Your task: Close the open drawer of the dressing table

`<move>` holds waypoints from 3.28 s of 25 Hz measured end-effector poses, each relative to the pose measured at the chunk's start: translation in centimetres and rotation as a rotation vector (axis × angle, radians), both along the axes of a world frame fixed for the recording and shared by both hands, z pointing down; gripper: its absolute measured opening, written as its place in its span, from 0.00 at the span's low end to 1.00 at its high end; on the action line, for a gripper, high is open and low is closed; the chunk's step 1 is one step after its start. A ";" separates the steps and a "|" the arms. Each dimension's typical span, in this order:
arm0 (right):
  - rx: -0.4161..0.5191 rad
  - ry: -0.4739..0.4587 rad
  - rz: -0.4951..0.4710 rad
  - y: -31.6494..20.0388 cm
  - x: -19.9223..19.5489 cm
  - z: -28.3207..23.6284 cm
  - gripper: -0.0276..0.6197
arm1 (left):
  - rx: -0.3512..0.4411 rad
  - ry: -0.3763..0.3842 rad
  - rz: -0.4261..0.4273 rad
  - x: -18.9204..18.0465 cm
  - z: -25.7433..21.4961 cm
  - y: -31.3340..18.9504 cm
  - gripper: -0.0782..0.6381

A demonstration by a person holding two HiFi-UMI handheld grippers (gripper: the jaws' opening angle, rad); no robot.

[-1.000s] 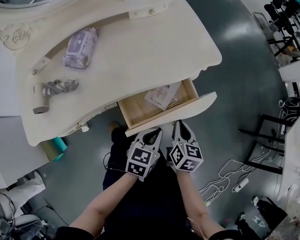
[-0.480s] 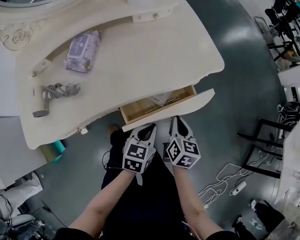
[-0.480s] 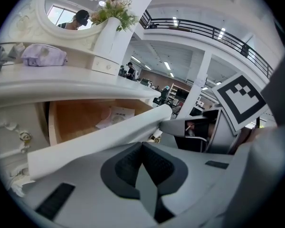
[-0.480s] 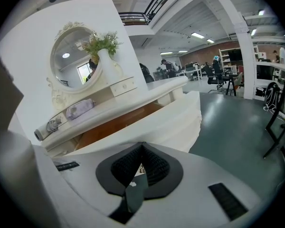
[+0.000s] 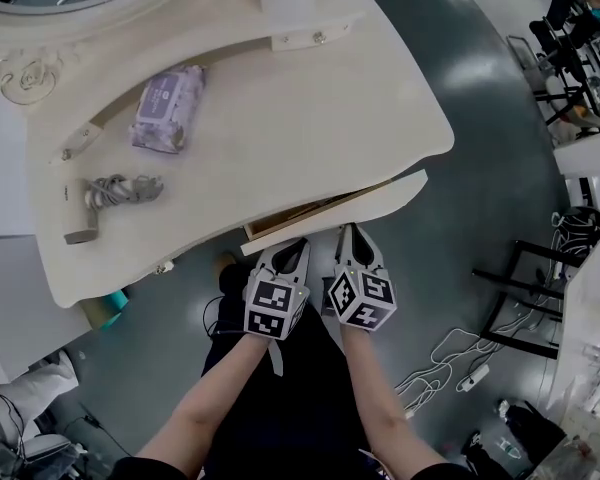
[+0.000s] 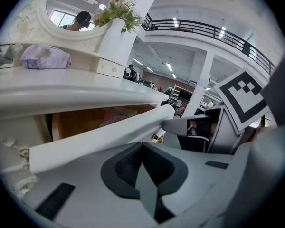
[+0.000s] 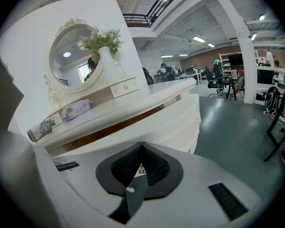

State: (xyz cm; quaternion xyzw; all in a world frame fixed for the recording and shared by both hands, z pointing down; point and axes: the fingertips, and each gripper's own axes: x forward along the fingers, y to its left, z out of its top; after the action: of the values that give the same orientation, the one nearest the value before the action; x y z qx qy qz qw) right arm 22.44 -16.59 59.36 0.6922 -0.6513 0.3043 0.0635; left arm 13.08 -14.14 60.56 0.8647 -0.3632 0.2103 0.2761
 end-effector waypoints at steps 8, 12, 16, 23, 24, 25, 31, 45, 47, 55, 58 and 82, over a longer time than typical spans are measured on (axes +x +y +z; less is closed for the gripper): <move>0.048 -0.004 0.000 -1.5 -0.5 0.0 0.08 | 0.025 -0.009 -0.029 -0.7 0.0 -1.8 0.11; 0.070 -0.005 0.006 -2.5 -0.7 0.0 0.08 | 0.050 -0.015 -0.050 -1.0 -0.1 -2.9 0.11; 0.100 0.014 0.002 -3.2 -0.9 -0.2 0.08 | 0.078 -0.031 -0.053 -1.1 -0.2 -3.6 0.11; 0.136 0.034 -0.005 -4.5 -1.4 -0.2 0.08 | 0.118 -0.049 -0.056 -1.5 -0.2 -5.0 0.11; 0.139 0.047 -0.013 -4.7 -1.5 -0.3 0.08 | 0.124 -0.054 -0.058 -1.6 -0.2 -5.2 0.11; 0.143 0.060 -0.021 -5.0 -1.6 -0.3 0.08 | 0.130 -0.060 -0.062 -1.6 -0.2 -5.5 0.11; 0.172 0.057 -0.030 -6.4 -2.0 -0.4 0.08 | 0.142 -0.072 -0.083 -2.0 0.0 -6.9 0.11; 0.183 0.000 -0.033 -6.6 -2.1 0.1 0.08 | 0.114 -0.074 -0.076 -1.9 0.6 -7.1 0.11; 0.166 0.001 -0.042 -6.3 -2.1 0.4 0.08 | 0.112 -0.079 -0.083 -2.0 0.7 -7.1 0.11; 0.156 -0.091 -0.065 -3.2 -2.1 -0.1 0.08 | 0.099 -0.074 -0.090 -1.7 0.3 -4.9 0.11; 0.178 -0.135 -0.076 -1.8 -2.1 -1.0 0.08 | 0.083 -0.069 -0.079 -1.4 -0.2 -3.3 0.11; 0.534 -0.294 -0.213 6.5 -4.0 -19.3 0.07 | 0.243 0.147 -0.067 -1.3 -15.7 3.9 0.11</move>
State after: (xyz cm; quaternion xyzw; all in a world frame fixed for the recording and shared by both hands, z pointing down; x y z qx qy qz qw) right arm 18.39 -10.09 40.04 0.5609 -0.7792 0.2111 -0.1836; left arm 11.80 -10.25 44.83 0.8922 -0.3936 0.0916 0.2019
